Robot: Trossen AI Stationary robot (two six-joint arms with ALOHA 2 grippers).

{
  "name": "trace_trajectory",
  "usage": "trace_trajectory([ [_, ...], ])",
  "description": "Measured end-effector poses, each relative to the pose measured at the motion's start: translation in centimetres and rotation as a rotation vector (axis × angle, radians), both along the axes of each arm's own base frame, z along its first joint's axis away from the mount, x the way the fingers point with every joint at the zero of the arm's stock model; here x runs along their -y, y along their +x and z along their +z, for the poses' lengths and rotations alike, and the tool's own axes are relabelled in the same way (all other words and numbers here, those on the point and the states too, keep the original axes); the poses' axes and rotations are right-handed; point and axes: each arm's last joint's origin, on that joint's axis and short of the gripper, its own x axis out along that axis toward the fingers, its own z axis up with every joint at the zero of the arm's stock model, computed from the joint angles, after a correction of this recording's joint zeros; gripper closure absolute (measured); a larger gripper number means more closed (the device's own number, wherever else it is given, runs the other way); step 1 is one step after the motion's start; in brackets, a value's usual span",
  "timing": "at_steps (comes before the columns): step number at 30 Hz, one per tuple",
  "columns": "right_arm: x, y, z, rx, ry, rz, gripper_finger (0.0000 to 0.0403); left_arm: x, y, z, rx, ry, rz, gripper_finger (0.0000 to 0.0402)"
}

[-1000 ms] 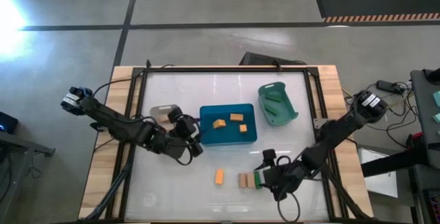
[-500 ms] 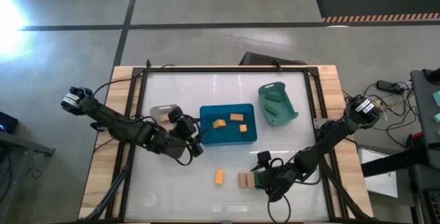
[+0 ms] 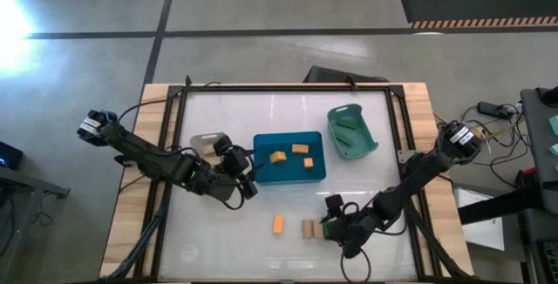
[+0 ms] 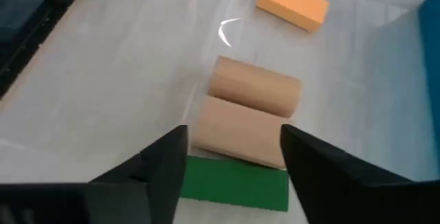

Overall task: Sort & place blocks by color
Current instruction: Put the brown block into the gray bin

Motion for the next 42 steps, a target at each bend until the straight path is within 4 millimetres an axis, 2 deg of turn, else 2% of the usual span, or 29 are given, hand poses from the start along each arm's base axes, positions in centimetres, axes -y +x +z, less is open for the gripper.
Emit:
trace_trajectory([
  [6,0.7,1.4,-0.6,0.041,-0.025,0.005,0.0289,0.0,0.0,0.0,0.000,0.000,0.000,0.0212],
  [12,0.8,1.5,-1.0,0.027,-0.021,0.021,0.0380,0.0,0.0,0.0,-0.001,0.002,0.000,0.0212],
  [19,1.3,1.1,-1.8,0.003,0.017,-0.034,0.0394,0.0,0.0,0.0,-0.008,0.014,-0.006,0.0212],
  [24,1.4,1.1,-0.7,0.037,0.031,0.012,0.0393,0.0,0.0,0.0,-0.008,0.014,-0.006,0.0212],
  [27,1.8,1.1,-0.2,0.014,0.055,0.030,0.0379,0.0,0.0,0.0,-0.008,0.014,-0.006,0.0212],
  [30,2.0,0.9,-0.2,-0.019,0.072,0.002,0.0346,0.0,0.0,0.0,-0.007,0.013,-0.006,0.0212],
  [42,1.9,0.3,-0.5,-0.135,0.154,-0.128,0.0144,0.0,0.0,0.0,-0.006,0.013,-0.006,0.0212],
])
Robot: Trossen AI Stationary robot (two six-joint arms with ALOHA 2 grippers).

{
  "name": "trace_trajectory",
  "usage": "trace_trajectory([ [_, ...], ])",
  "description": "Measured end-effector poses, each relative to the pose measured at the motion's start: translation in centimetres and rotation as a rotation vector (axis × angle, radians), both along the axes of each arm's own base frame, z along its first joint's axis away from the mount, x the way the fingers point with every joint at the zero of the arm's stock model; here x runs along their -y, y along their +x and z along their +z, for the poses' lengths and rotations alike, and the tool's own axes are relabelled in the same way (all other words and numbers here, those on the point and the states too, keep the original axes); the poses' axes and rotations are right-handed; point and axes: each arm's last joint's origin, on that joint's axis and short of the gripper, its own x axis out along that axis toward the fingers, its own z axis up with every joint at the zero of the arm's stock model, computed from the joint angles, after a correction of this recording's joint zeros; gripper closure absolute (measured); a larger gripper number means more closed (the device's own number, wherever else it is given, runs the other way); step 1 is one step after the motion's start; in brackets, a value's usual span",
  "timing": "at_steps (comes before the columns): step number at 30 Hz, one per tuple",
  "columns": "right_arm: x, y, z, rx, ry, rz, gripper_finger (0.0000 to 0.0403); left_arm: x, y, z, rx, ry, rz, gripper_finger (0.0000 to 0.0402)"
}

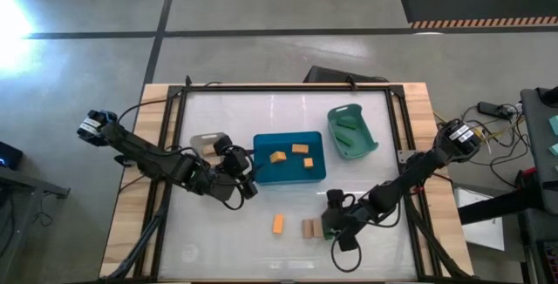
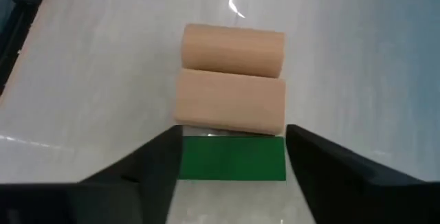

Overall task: Sort & place blocks by color
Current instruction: Put the brown block into the gray bin

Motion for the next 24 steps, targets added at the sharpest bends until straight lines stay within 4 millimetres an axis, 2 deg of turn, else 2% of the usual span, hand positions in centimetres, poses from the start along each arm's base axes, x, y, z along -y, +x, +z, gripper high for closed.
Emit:
trace_trajectory([
  [4,-0.1,0.1,0.1,0.007,0.027,-0.017,0.0092,0.0,0.0,0.0,-0.002,0.002,-0.001,0.0212],
  [8,-0.4,0.4,-0.7,0.011,0.025,-0.021,0.0069,0.0,0.0,0.0,-0.006,0.006,-0.003,0.0212],
  [13,-0.7,0.8,-1.9,0.005,0.034,-0.034,0.0072,0.0,0.0,0.0,-0.005,0.006,-0.003,0.0212],
  [24,-1.0,1.7,-2.4,0.052,0.055,-0.092,0.0078,0.0,0.0,0.0,-0.007,0.007,-0.003,0.0212],
])
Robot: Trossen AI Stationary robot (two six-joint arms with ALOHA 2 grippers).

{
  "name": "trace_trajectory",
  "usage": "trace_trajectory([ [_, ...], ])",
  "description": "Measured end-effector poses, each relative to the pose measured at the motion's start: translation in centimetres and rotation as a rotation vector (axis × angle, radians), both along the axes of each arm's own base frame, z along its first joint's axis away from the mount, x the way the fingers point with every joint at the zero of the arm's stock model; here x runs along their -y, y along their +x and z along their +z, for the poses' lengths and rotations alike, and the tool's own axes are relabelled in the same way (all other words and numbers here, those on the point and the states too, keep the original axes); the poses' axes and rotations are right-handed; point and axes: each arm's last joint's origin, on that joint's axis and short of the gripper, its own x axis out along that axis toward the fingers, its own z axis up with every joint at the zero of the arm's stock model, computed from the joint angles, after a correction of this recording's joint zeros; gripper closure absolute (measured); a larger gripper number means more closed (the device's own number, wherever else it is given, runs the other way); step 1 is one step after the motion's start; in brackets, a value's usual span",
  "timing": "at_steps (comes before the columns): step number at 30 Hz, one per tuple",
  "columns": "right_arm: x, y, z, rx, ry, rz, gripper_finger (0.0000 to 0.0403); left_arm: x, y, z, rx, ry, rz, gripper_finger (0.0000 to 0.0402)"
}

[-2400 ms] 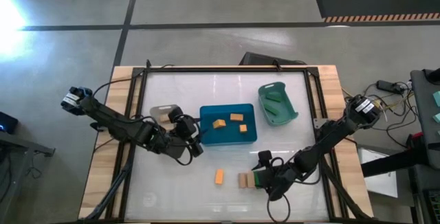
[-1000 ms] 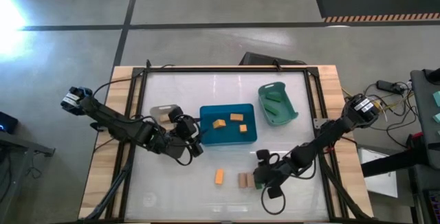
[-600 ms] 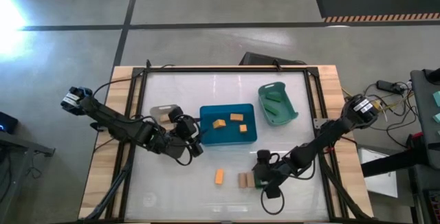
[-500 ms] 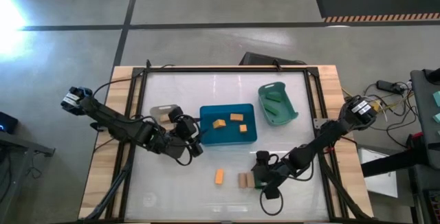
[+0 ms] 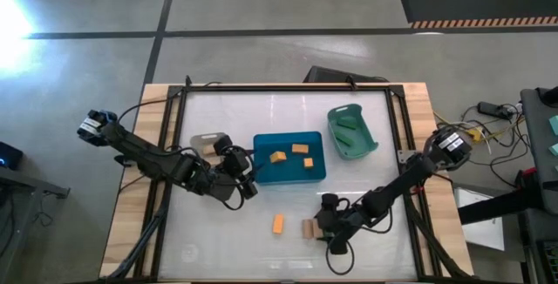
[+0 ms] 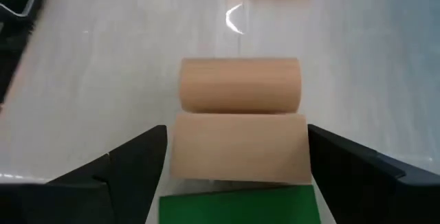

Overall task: Sort & place blocks by color
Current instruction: Put the brown block into the gray bin

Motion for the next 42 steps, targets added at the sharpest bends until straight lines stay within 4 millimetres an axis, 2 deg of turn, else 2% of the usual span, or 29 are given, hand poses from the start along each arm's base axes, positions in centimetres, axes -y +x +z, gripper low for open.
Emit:
trace_trajectory([
  [2,0.1,0.1,-0.4,-0.012,0.002,-0.021,0.0085,0.0,0.0,0.0,-0.002,0.004,-0.002,0.0212],
  [6,0.3,0.4,-0.7,-0.032,0.055,-0.029,0.0129,0.0,0.0,0.1,-0.008,0.022,-0.012,0.0212],
  [12,0.9,0.4,0.1,-0.049,0.056,-0.009,0.0129,0.1,0.2,0.4,0.005,0.045,-0.031,0.0212],
  [17,2.9,-0.1,3.5,-0.017,0.035,-0.023,0.0129,0.2,0.3,0.4,-0.006,0.043,-0.059,0.0212],
  [23,6.4,-0.1,9.0,0.194,0.052,-0.013,0.0129,0.3,0.4,0.5,-0.008,0.048,-0.104,0.0212],
  [29,10.2,1.2,11.9,0.394,0.192,0.089,0.0129,0.8,1.1,1.0,0.022,0.075,-0.206,0.0212],
  [33,12.2,2.9,12.1,0.477,0.329,0.172,0.0129,1.2,2.0,0.6,0.029,0.155,-0.263,0.0212],
  [39,14.5,5.1,10.8,0.509,0.508,0.246,0.0129,2.5,3.9,0.1,0.066,0.243,-0.451,0.0212],
  [42,15.3,5.7,10.1,0.502,0.562,0.263,0.0129,3.0,4.8,-0.3,0.084,0.280,-0.485,0.0212],
])
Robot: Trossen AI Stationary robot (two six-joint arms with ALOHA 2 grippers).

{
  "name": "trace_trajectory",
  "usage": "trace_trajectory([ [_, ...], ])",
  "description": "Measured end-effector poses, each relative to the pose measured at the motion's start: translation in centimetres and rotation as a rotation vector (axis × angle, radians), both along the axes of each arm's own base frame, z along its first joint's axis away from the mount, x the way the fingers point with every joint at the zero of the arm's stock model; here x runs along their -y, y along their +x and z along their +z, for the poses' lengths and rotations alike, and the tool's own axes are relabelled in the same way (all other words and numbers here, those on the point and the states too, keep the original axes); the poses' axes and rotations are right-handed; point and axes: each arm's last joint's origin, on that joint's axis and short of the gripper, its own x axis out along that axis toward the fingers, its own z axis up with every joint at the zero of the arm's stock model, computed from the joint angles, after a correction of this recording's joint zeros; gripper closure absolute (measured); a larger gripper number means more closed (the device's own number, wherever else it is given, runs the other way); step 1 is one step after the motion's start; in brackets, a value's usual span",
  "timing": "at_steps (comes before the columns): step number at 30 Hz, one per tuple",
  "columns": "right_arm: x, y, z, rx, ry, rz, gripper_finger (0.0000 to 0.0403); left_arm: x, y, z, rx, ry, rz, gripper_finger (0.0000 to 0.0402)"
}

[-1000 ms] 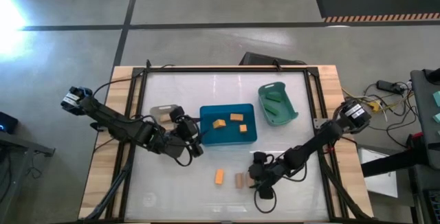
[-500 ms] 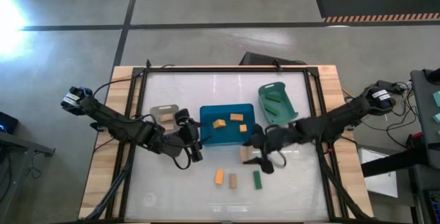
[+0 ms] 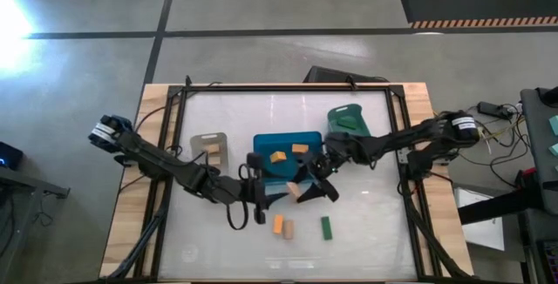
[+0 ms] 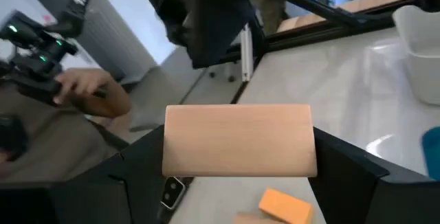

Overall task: Sort & place blocks by color
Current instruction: Put the brown block into the gray bin

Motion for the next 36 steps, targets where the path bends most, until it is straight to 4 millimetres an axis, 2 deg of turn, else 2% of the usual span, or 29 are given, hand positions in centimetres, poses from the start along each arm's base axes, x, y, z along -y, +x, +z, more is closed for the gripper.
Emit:
trace_trajectory([
  [8,0.6,0.8,-0.6,-0.026,0.008,0.012,0.0129,0.2,0.8,-1.5,-0.042,0.056,-0.005,0.0212],
  [14,1.2,0.7,-0.4,-0.026,0.021,0.009,0.0129,0.3,-0.2,-0.7,-0.056,0.057,-0.018,0.0212],
  [19,1.6,0.8,-0.5,-0.030,0.022,-0.006,0.0129,0.3,-0.4,-1.1,-0.094,0.053,-0.014,0.0210],
  [30,1.9,0.8,-0.5,-0.022,0.011,-0.014,0.0129,0.3,-0.3,-1.3,-0.093,0.027,-0.006,0.0146],
  [36,2.0,0.8,-0.5,-0.018,0.003,-0.032,0.0129,0.4,0.1,-2.0,-0.113,0.038,-0.006,0.0140],
])
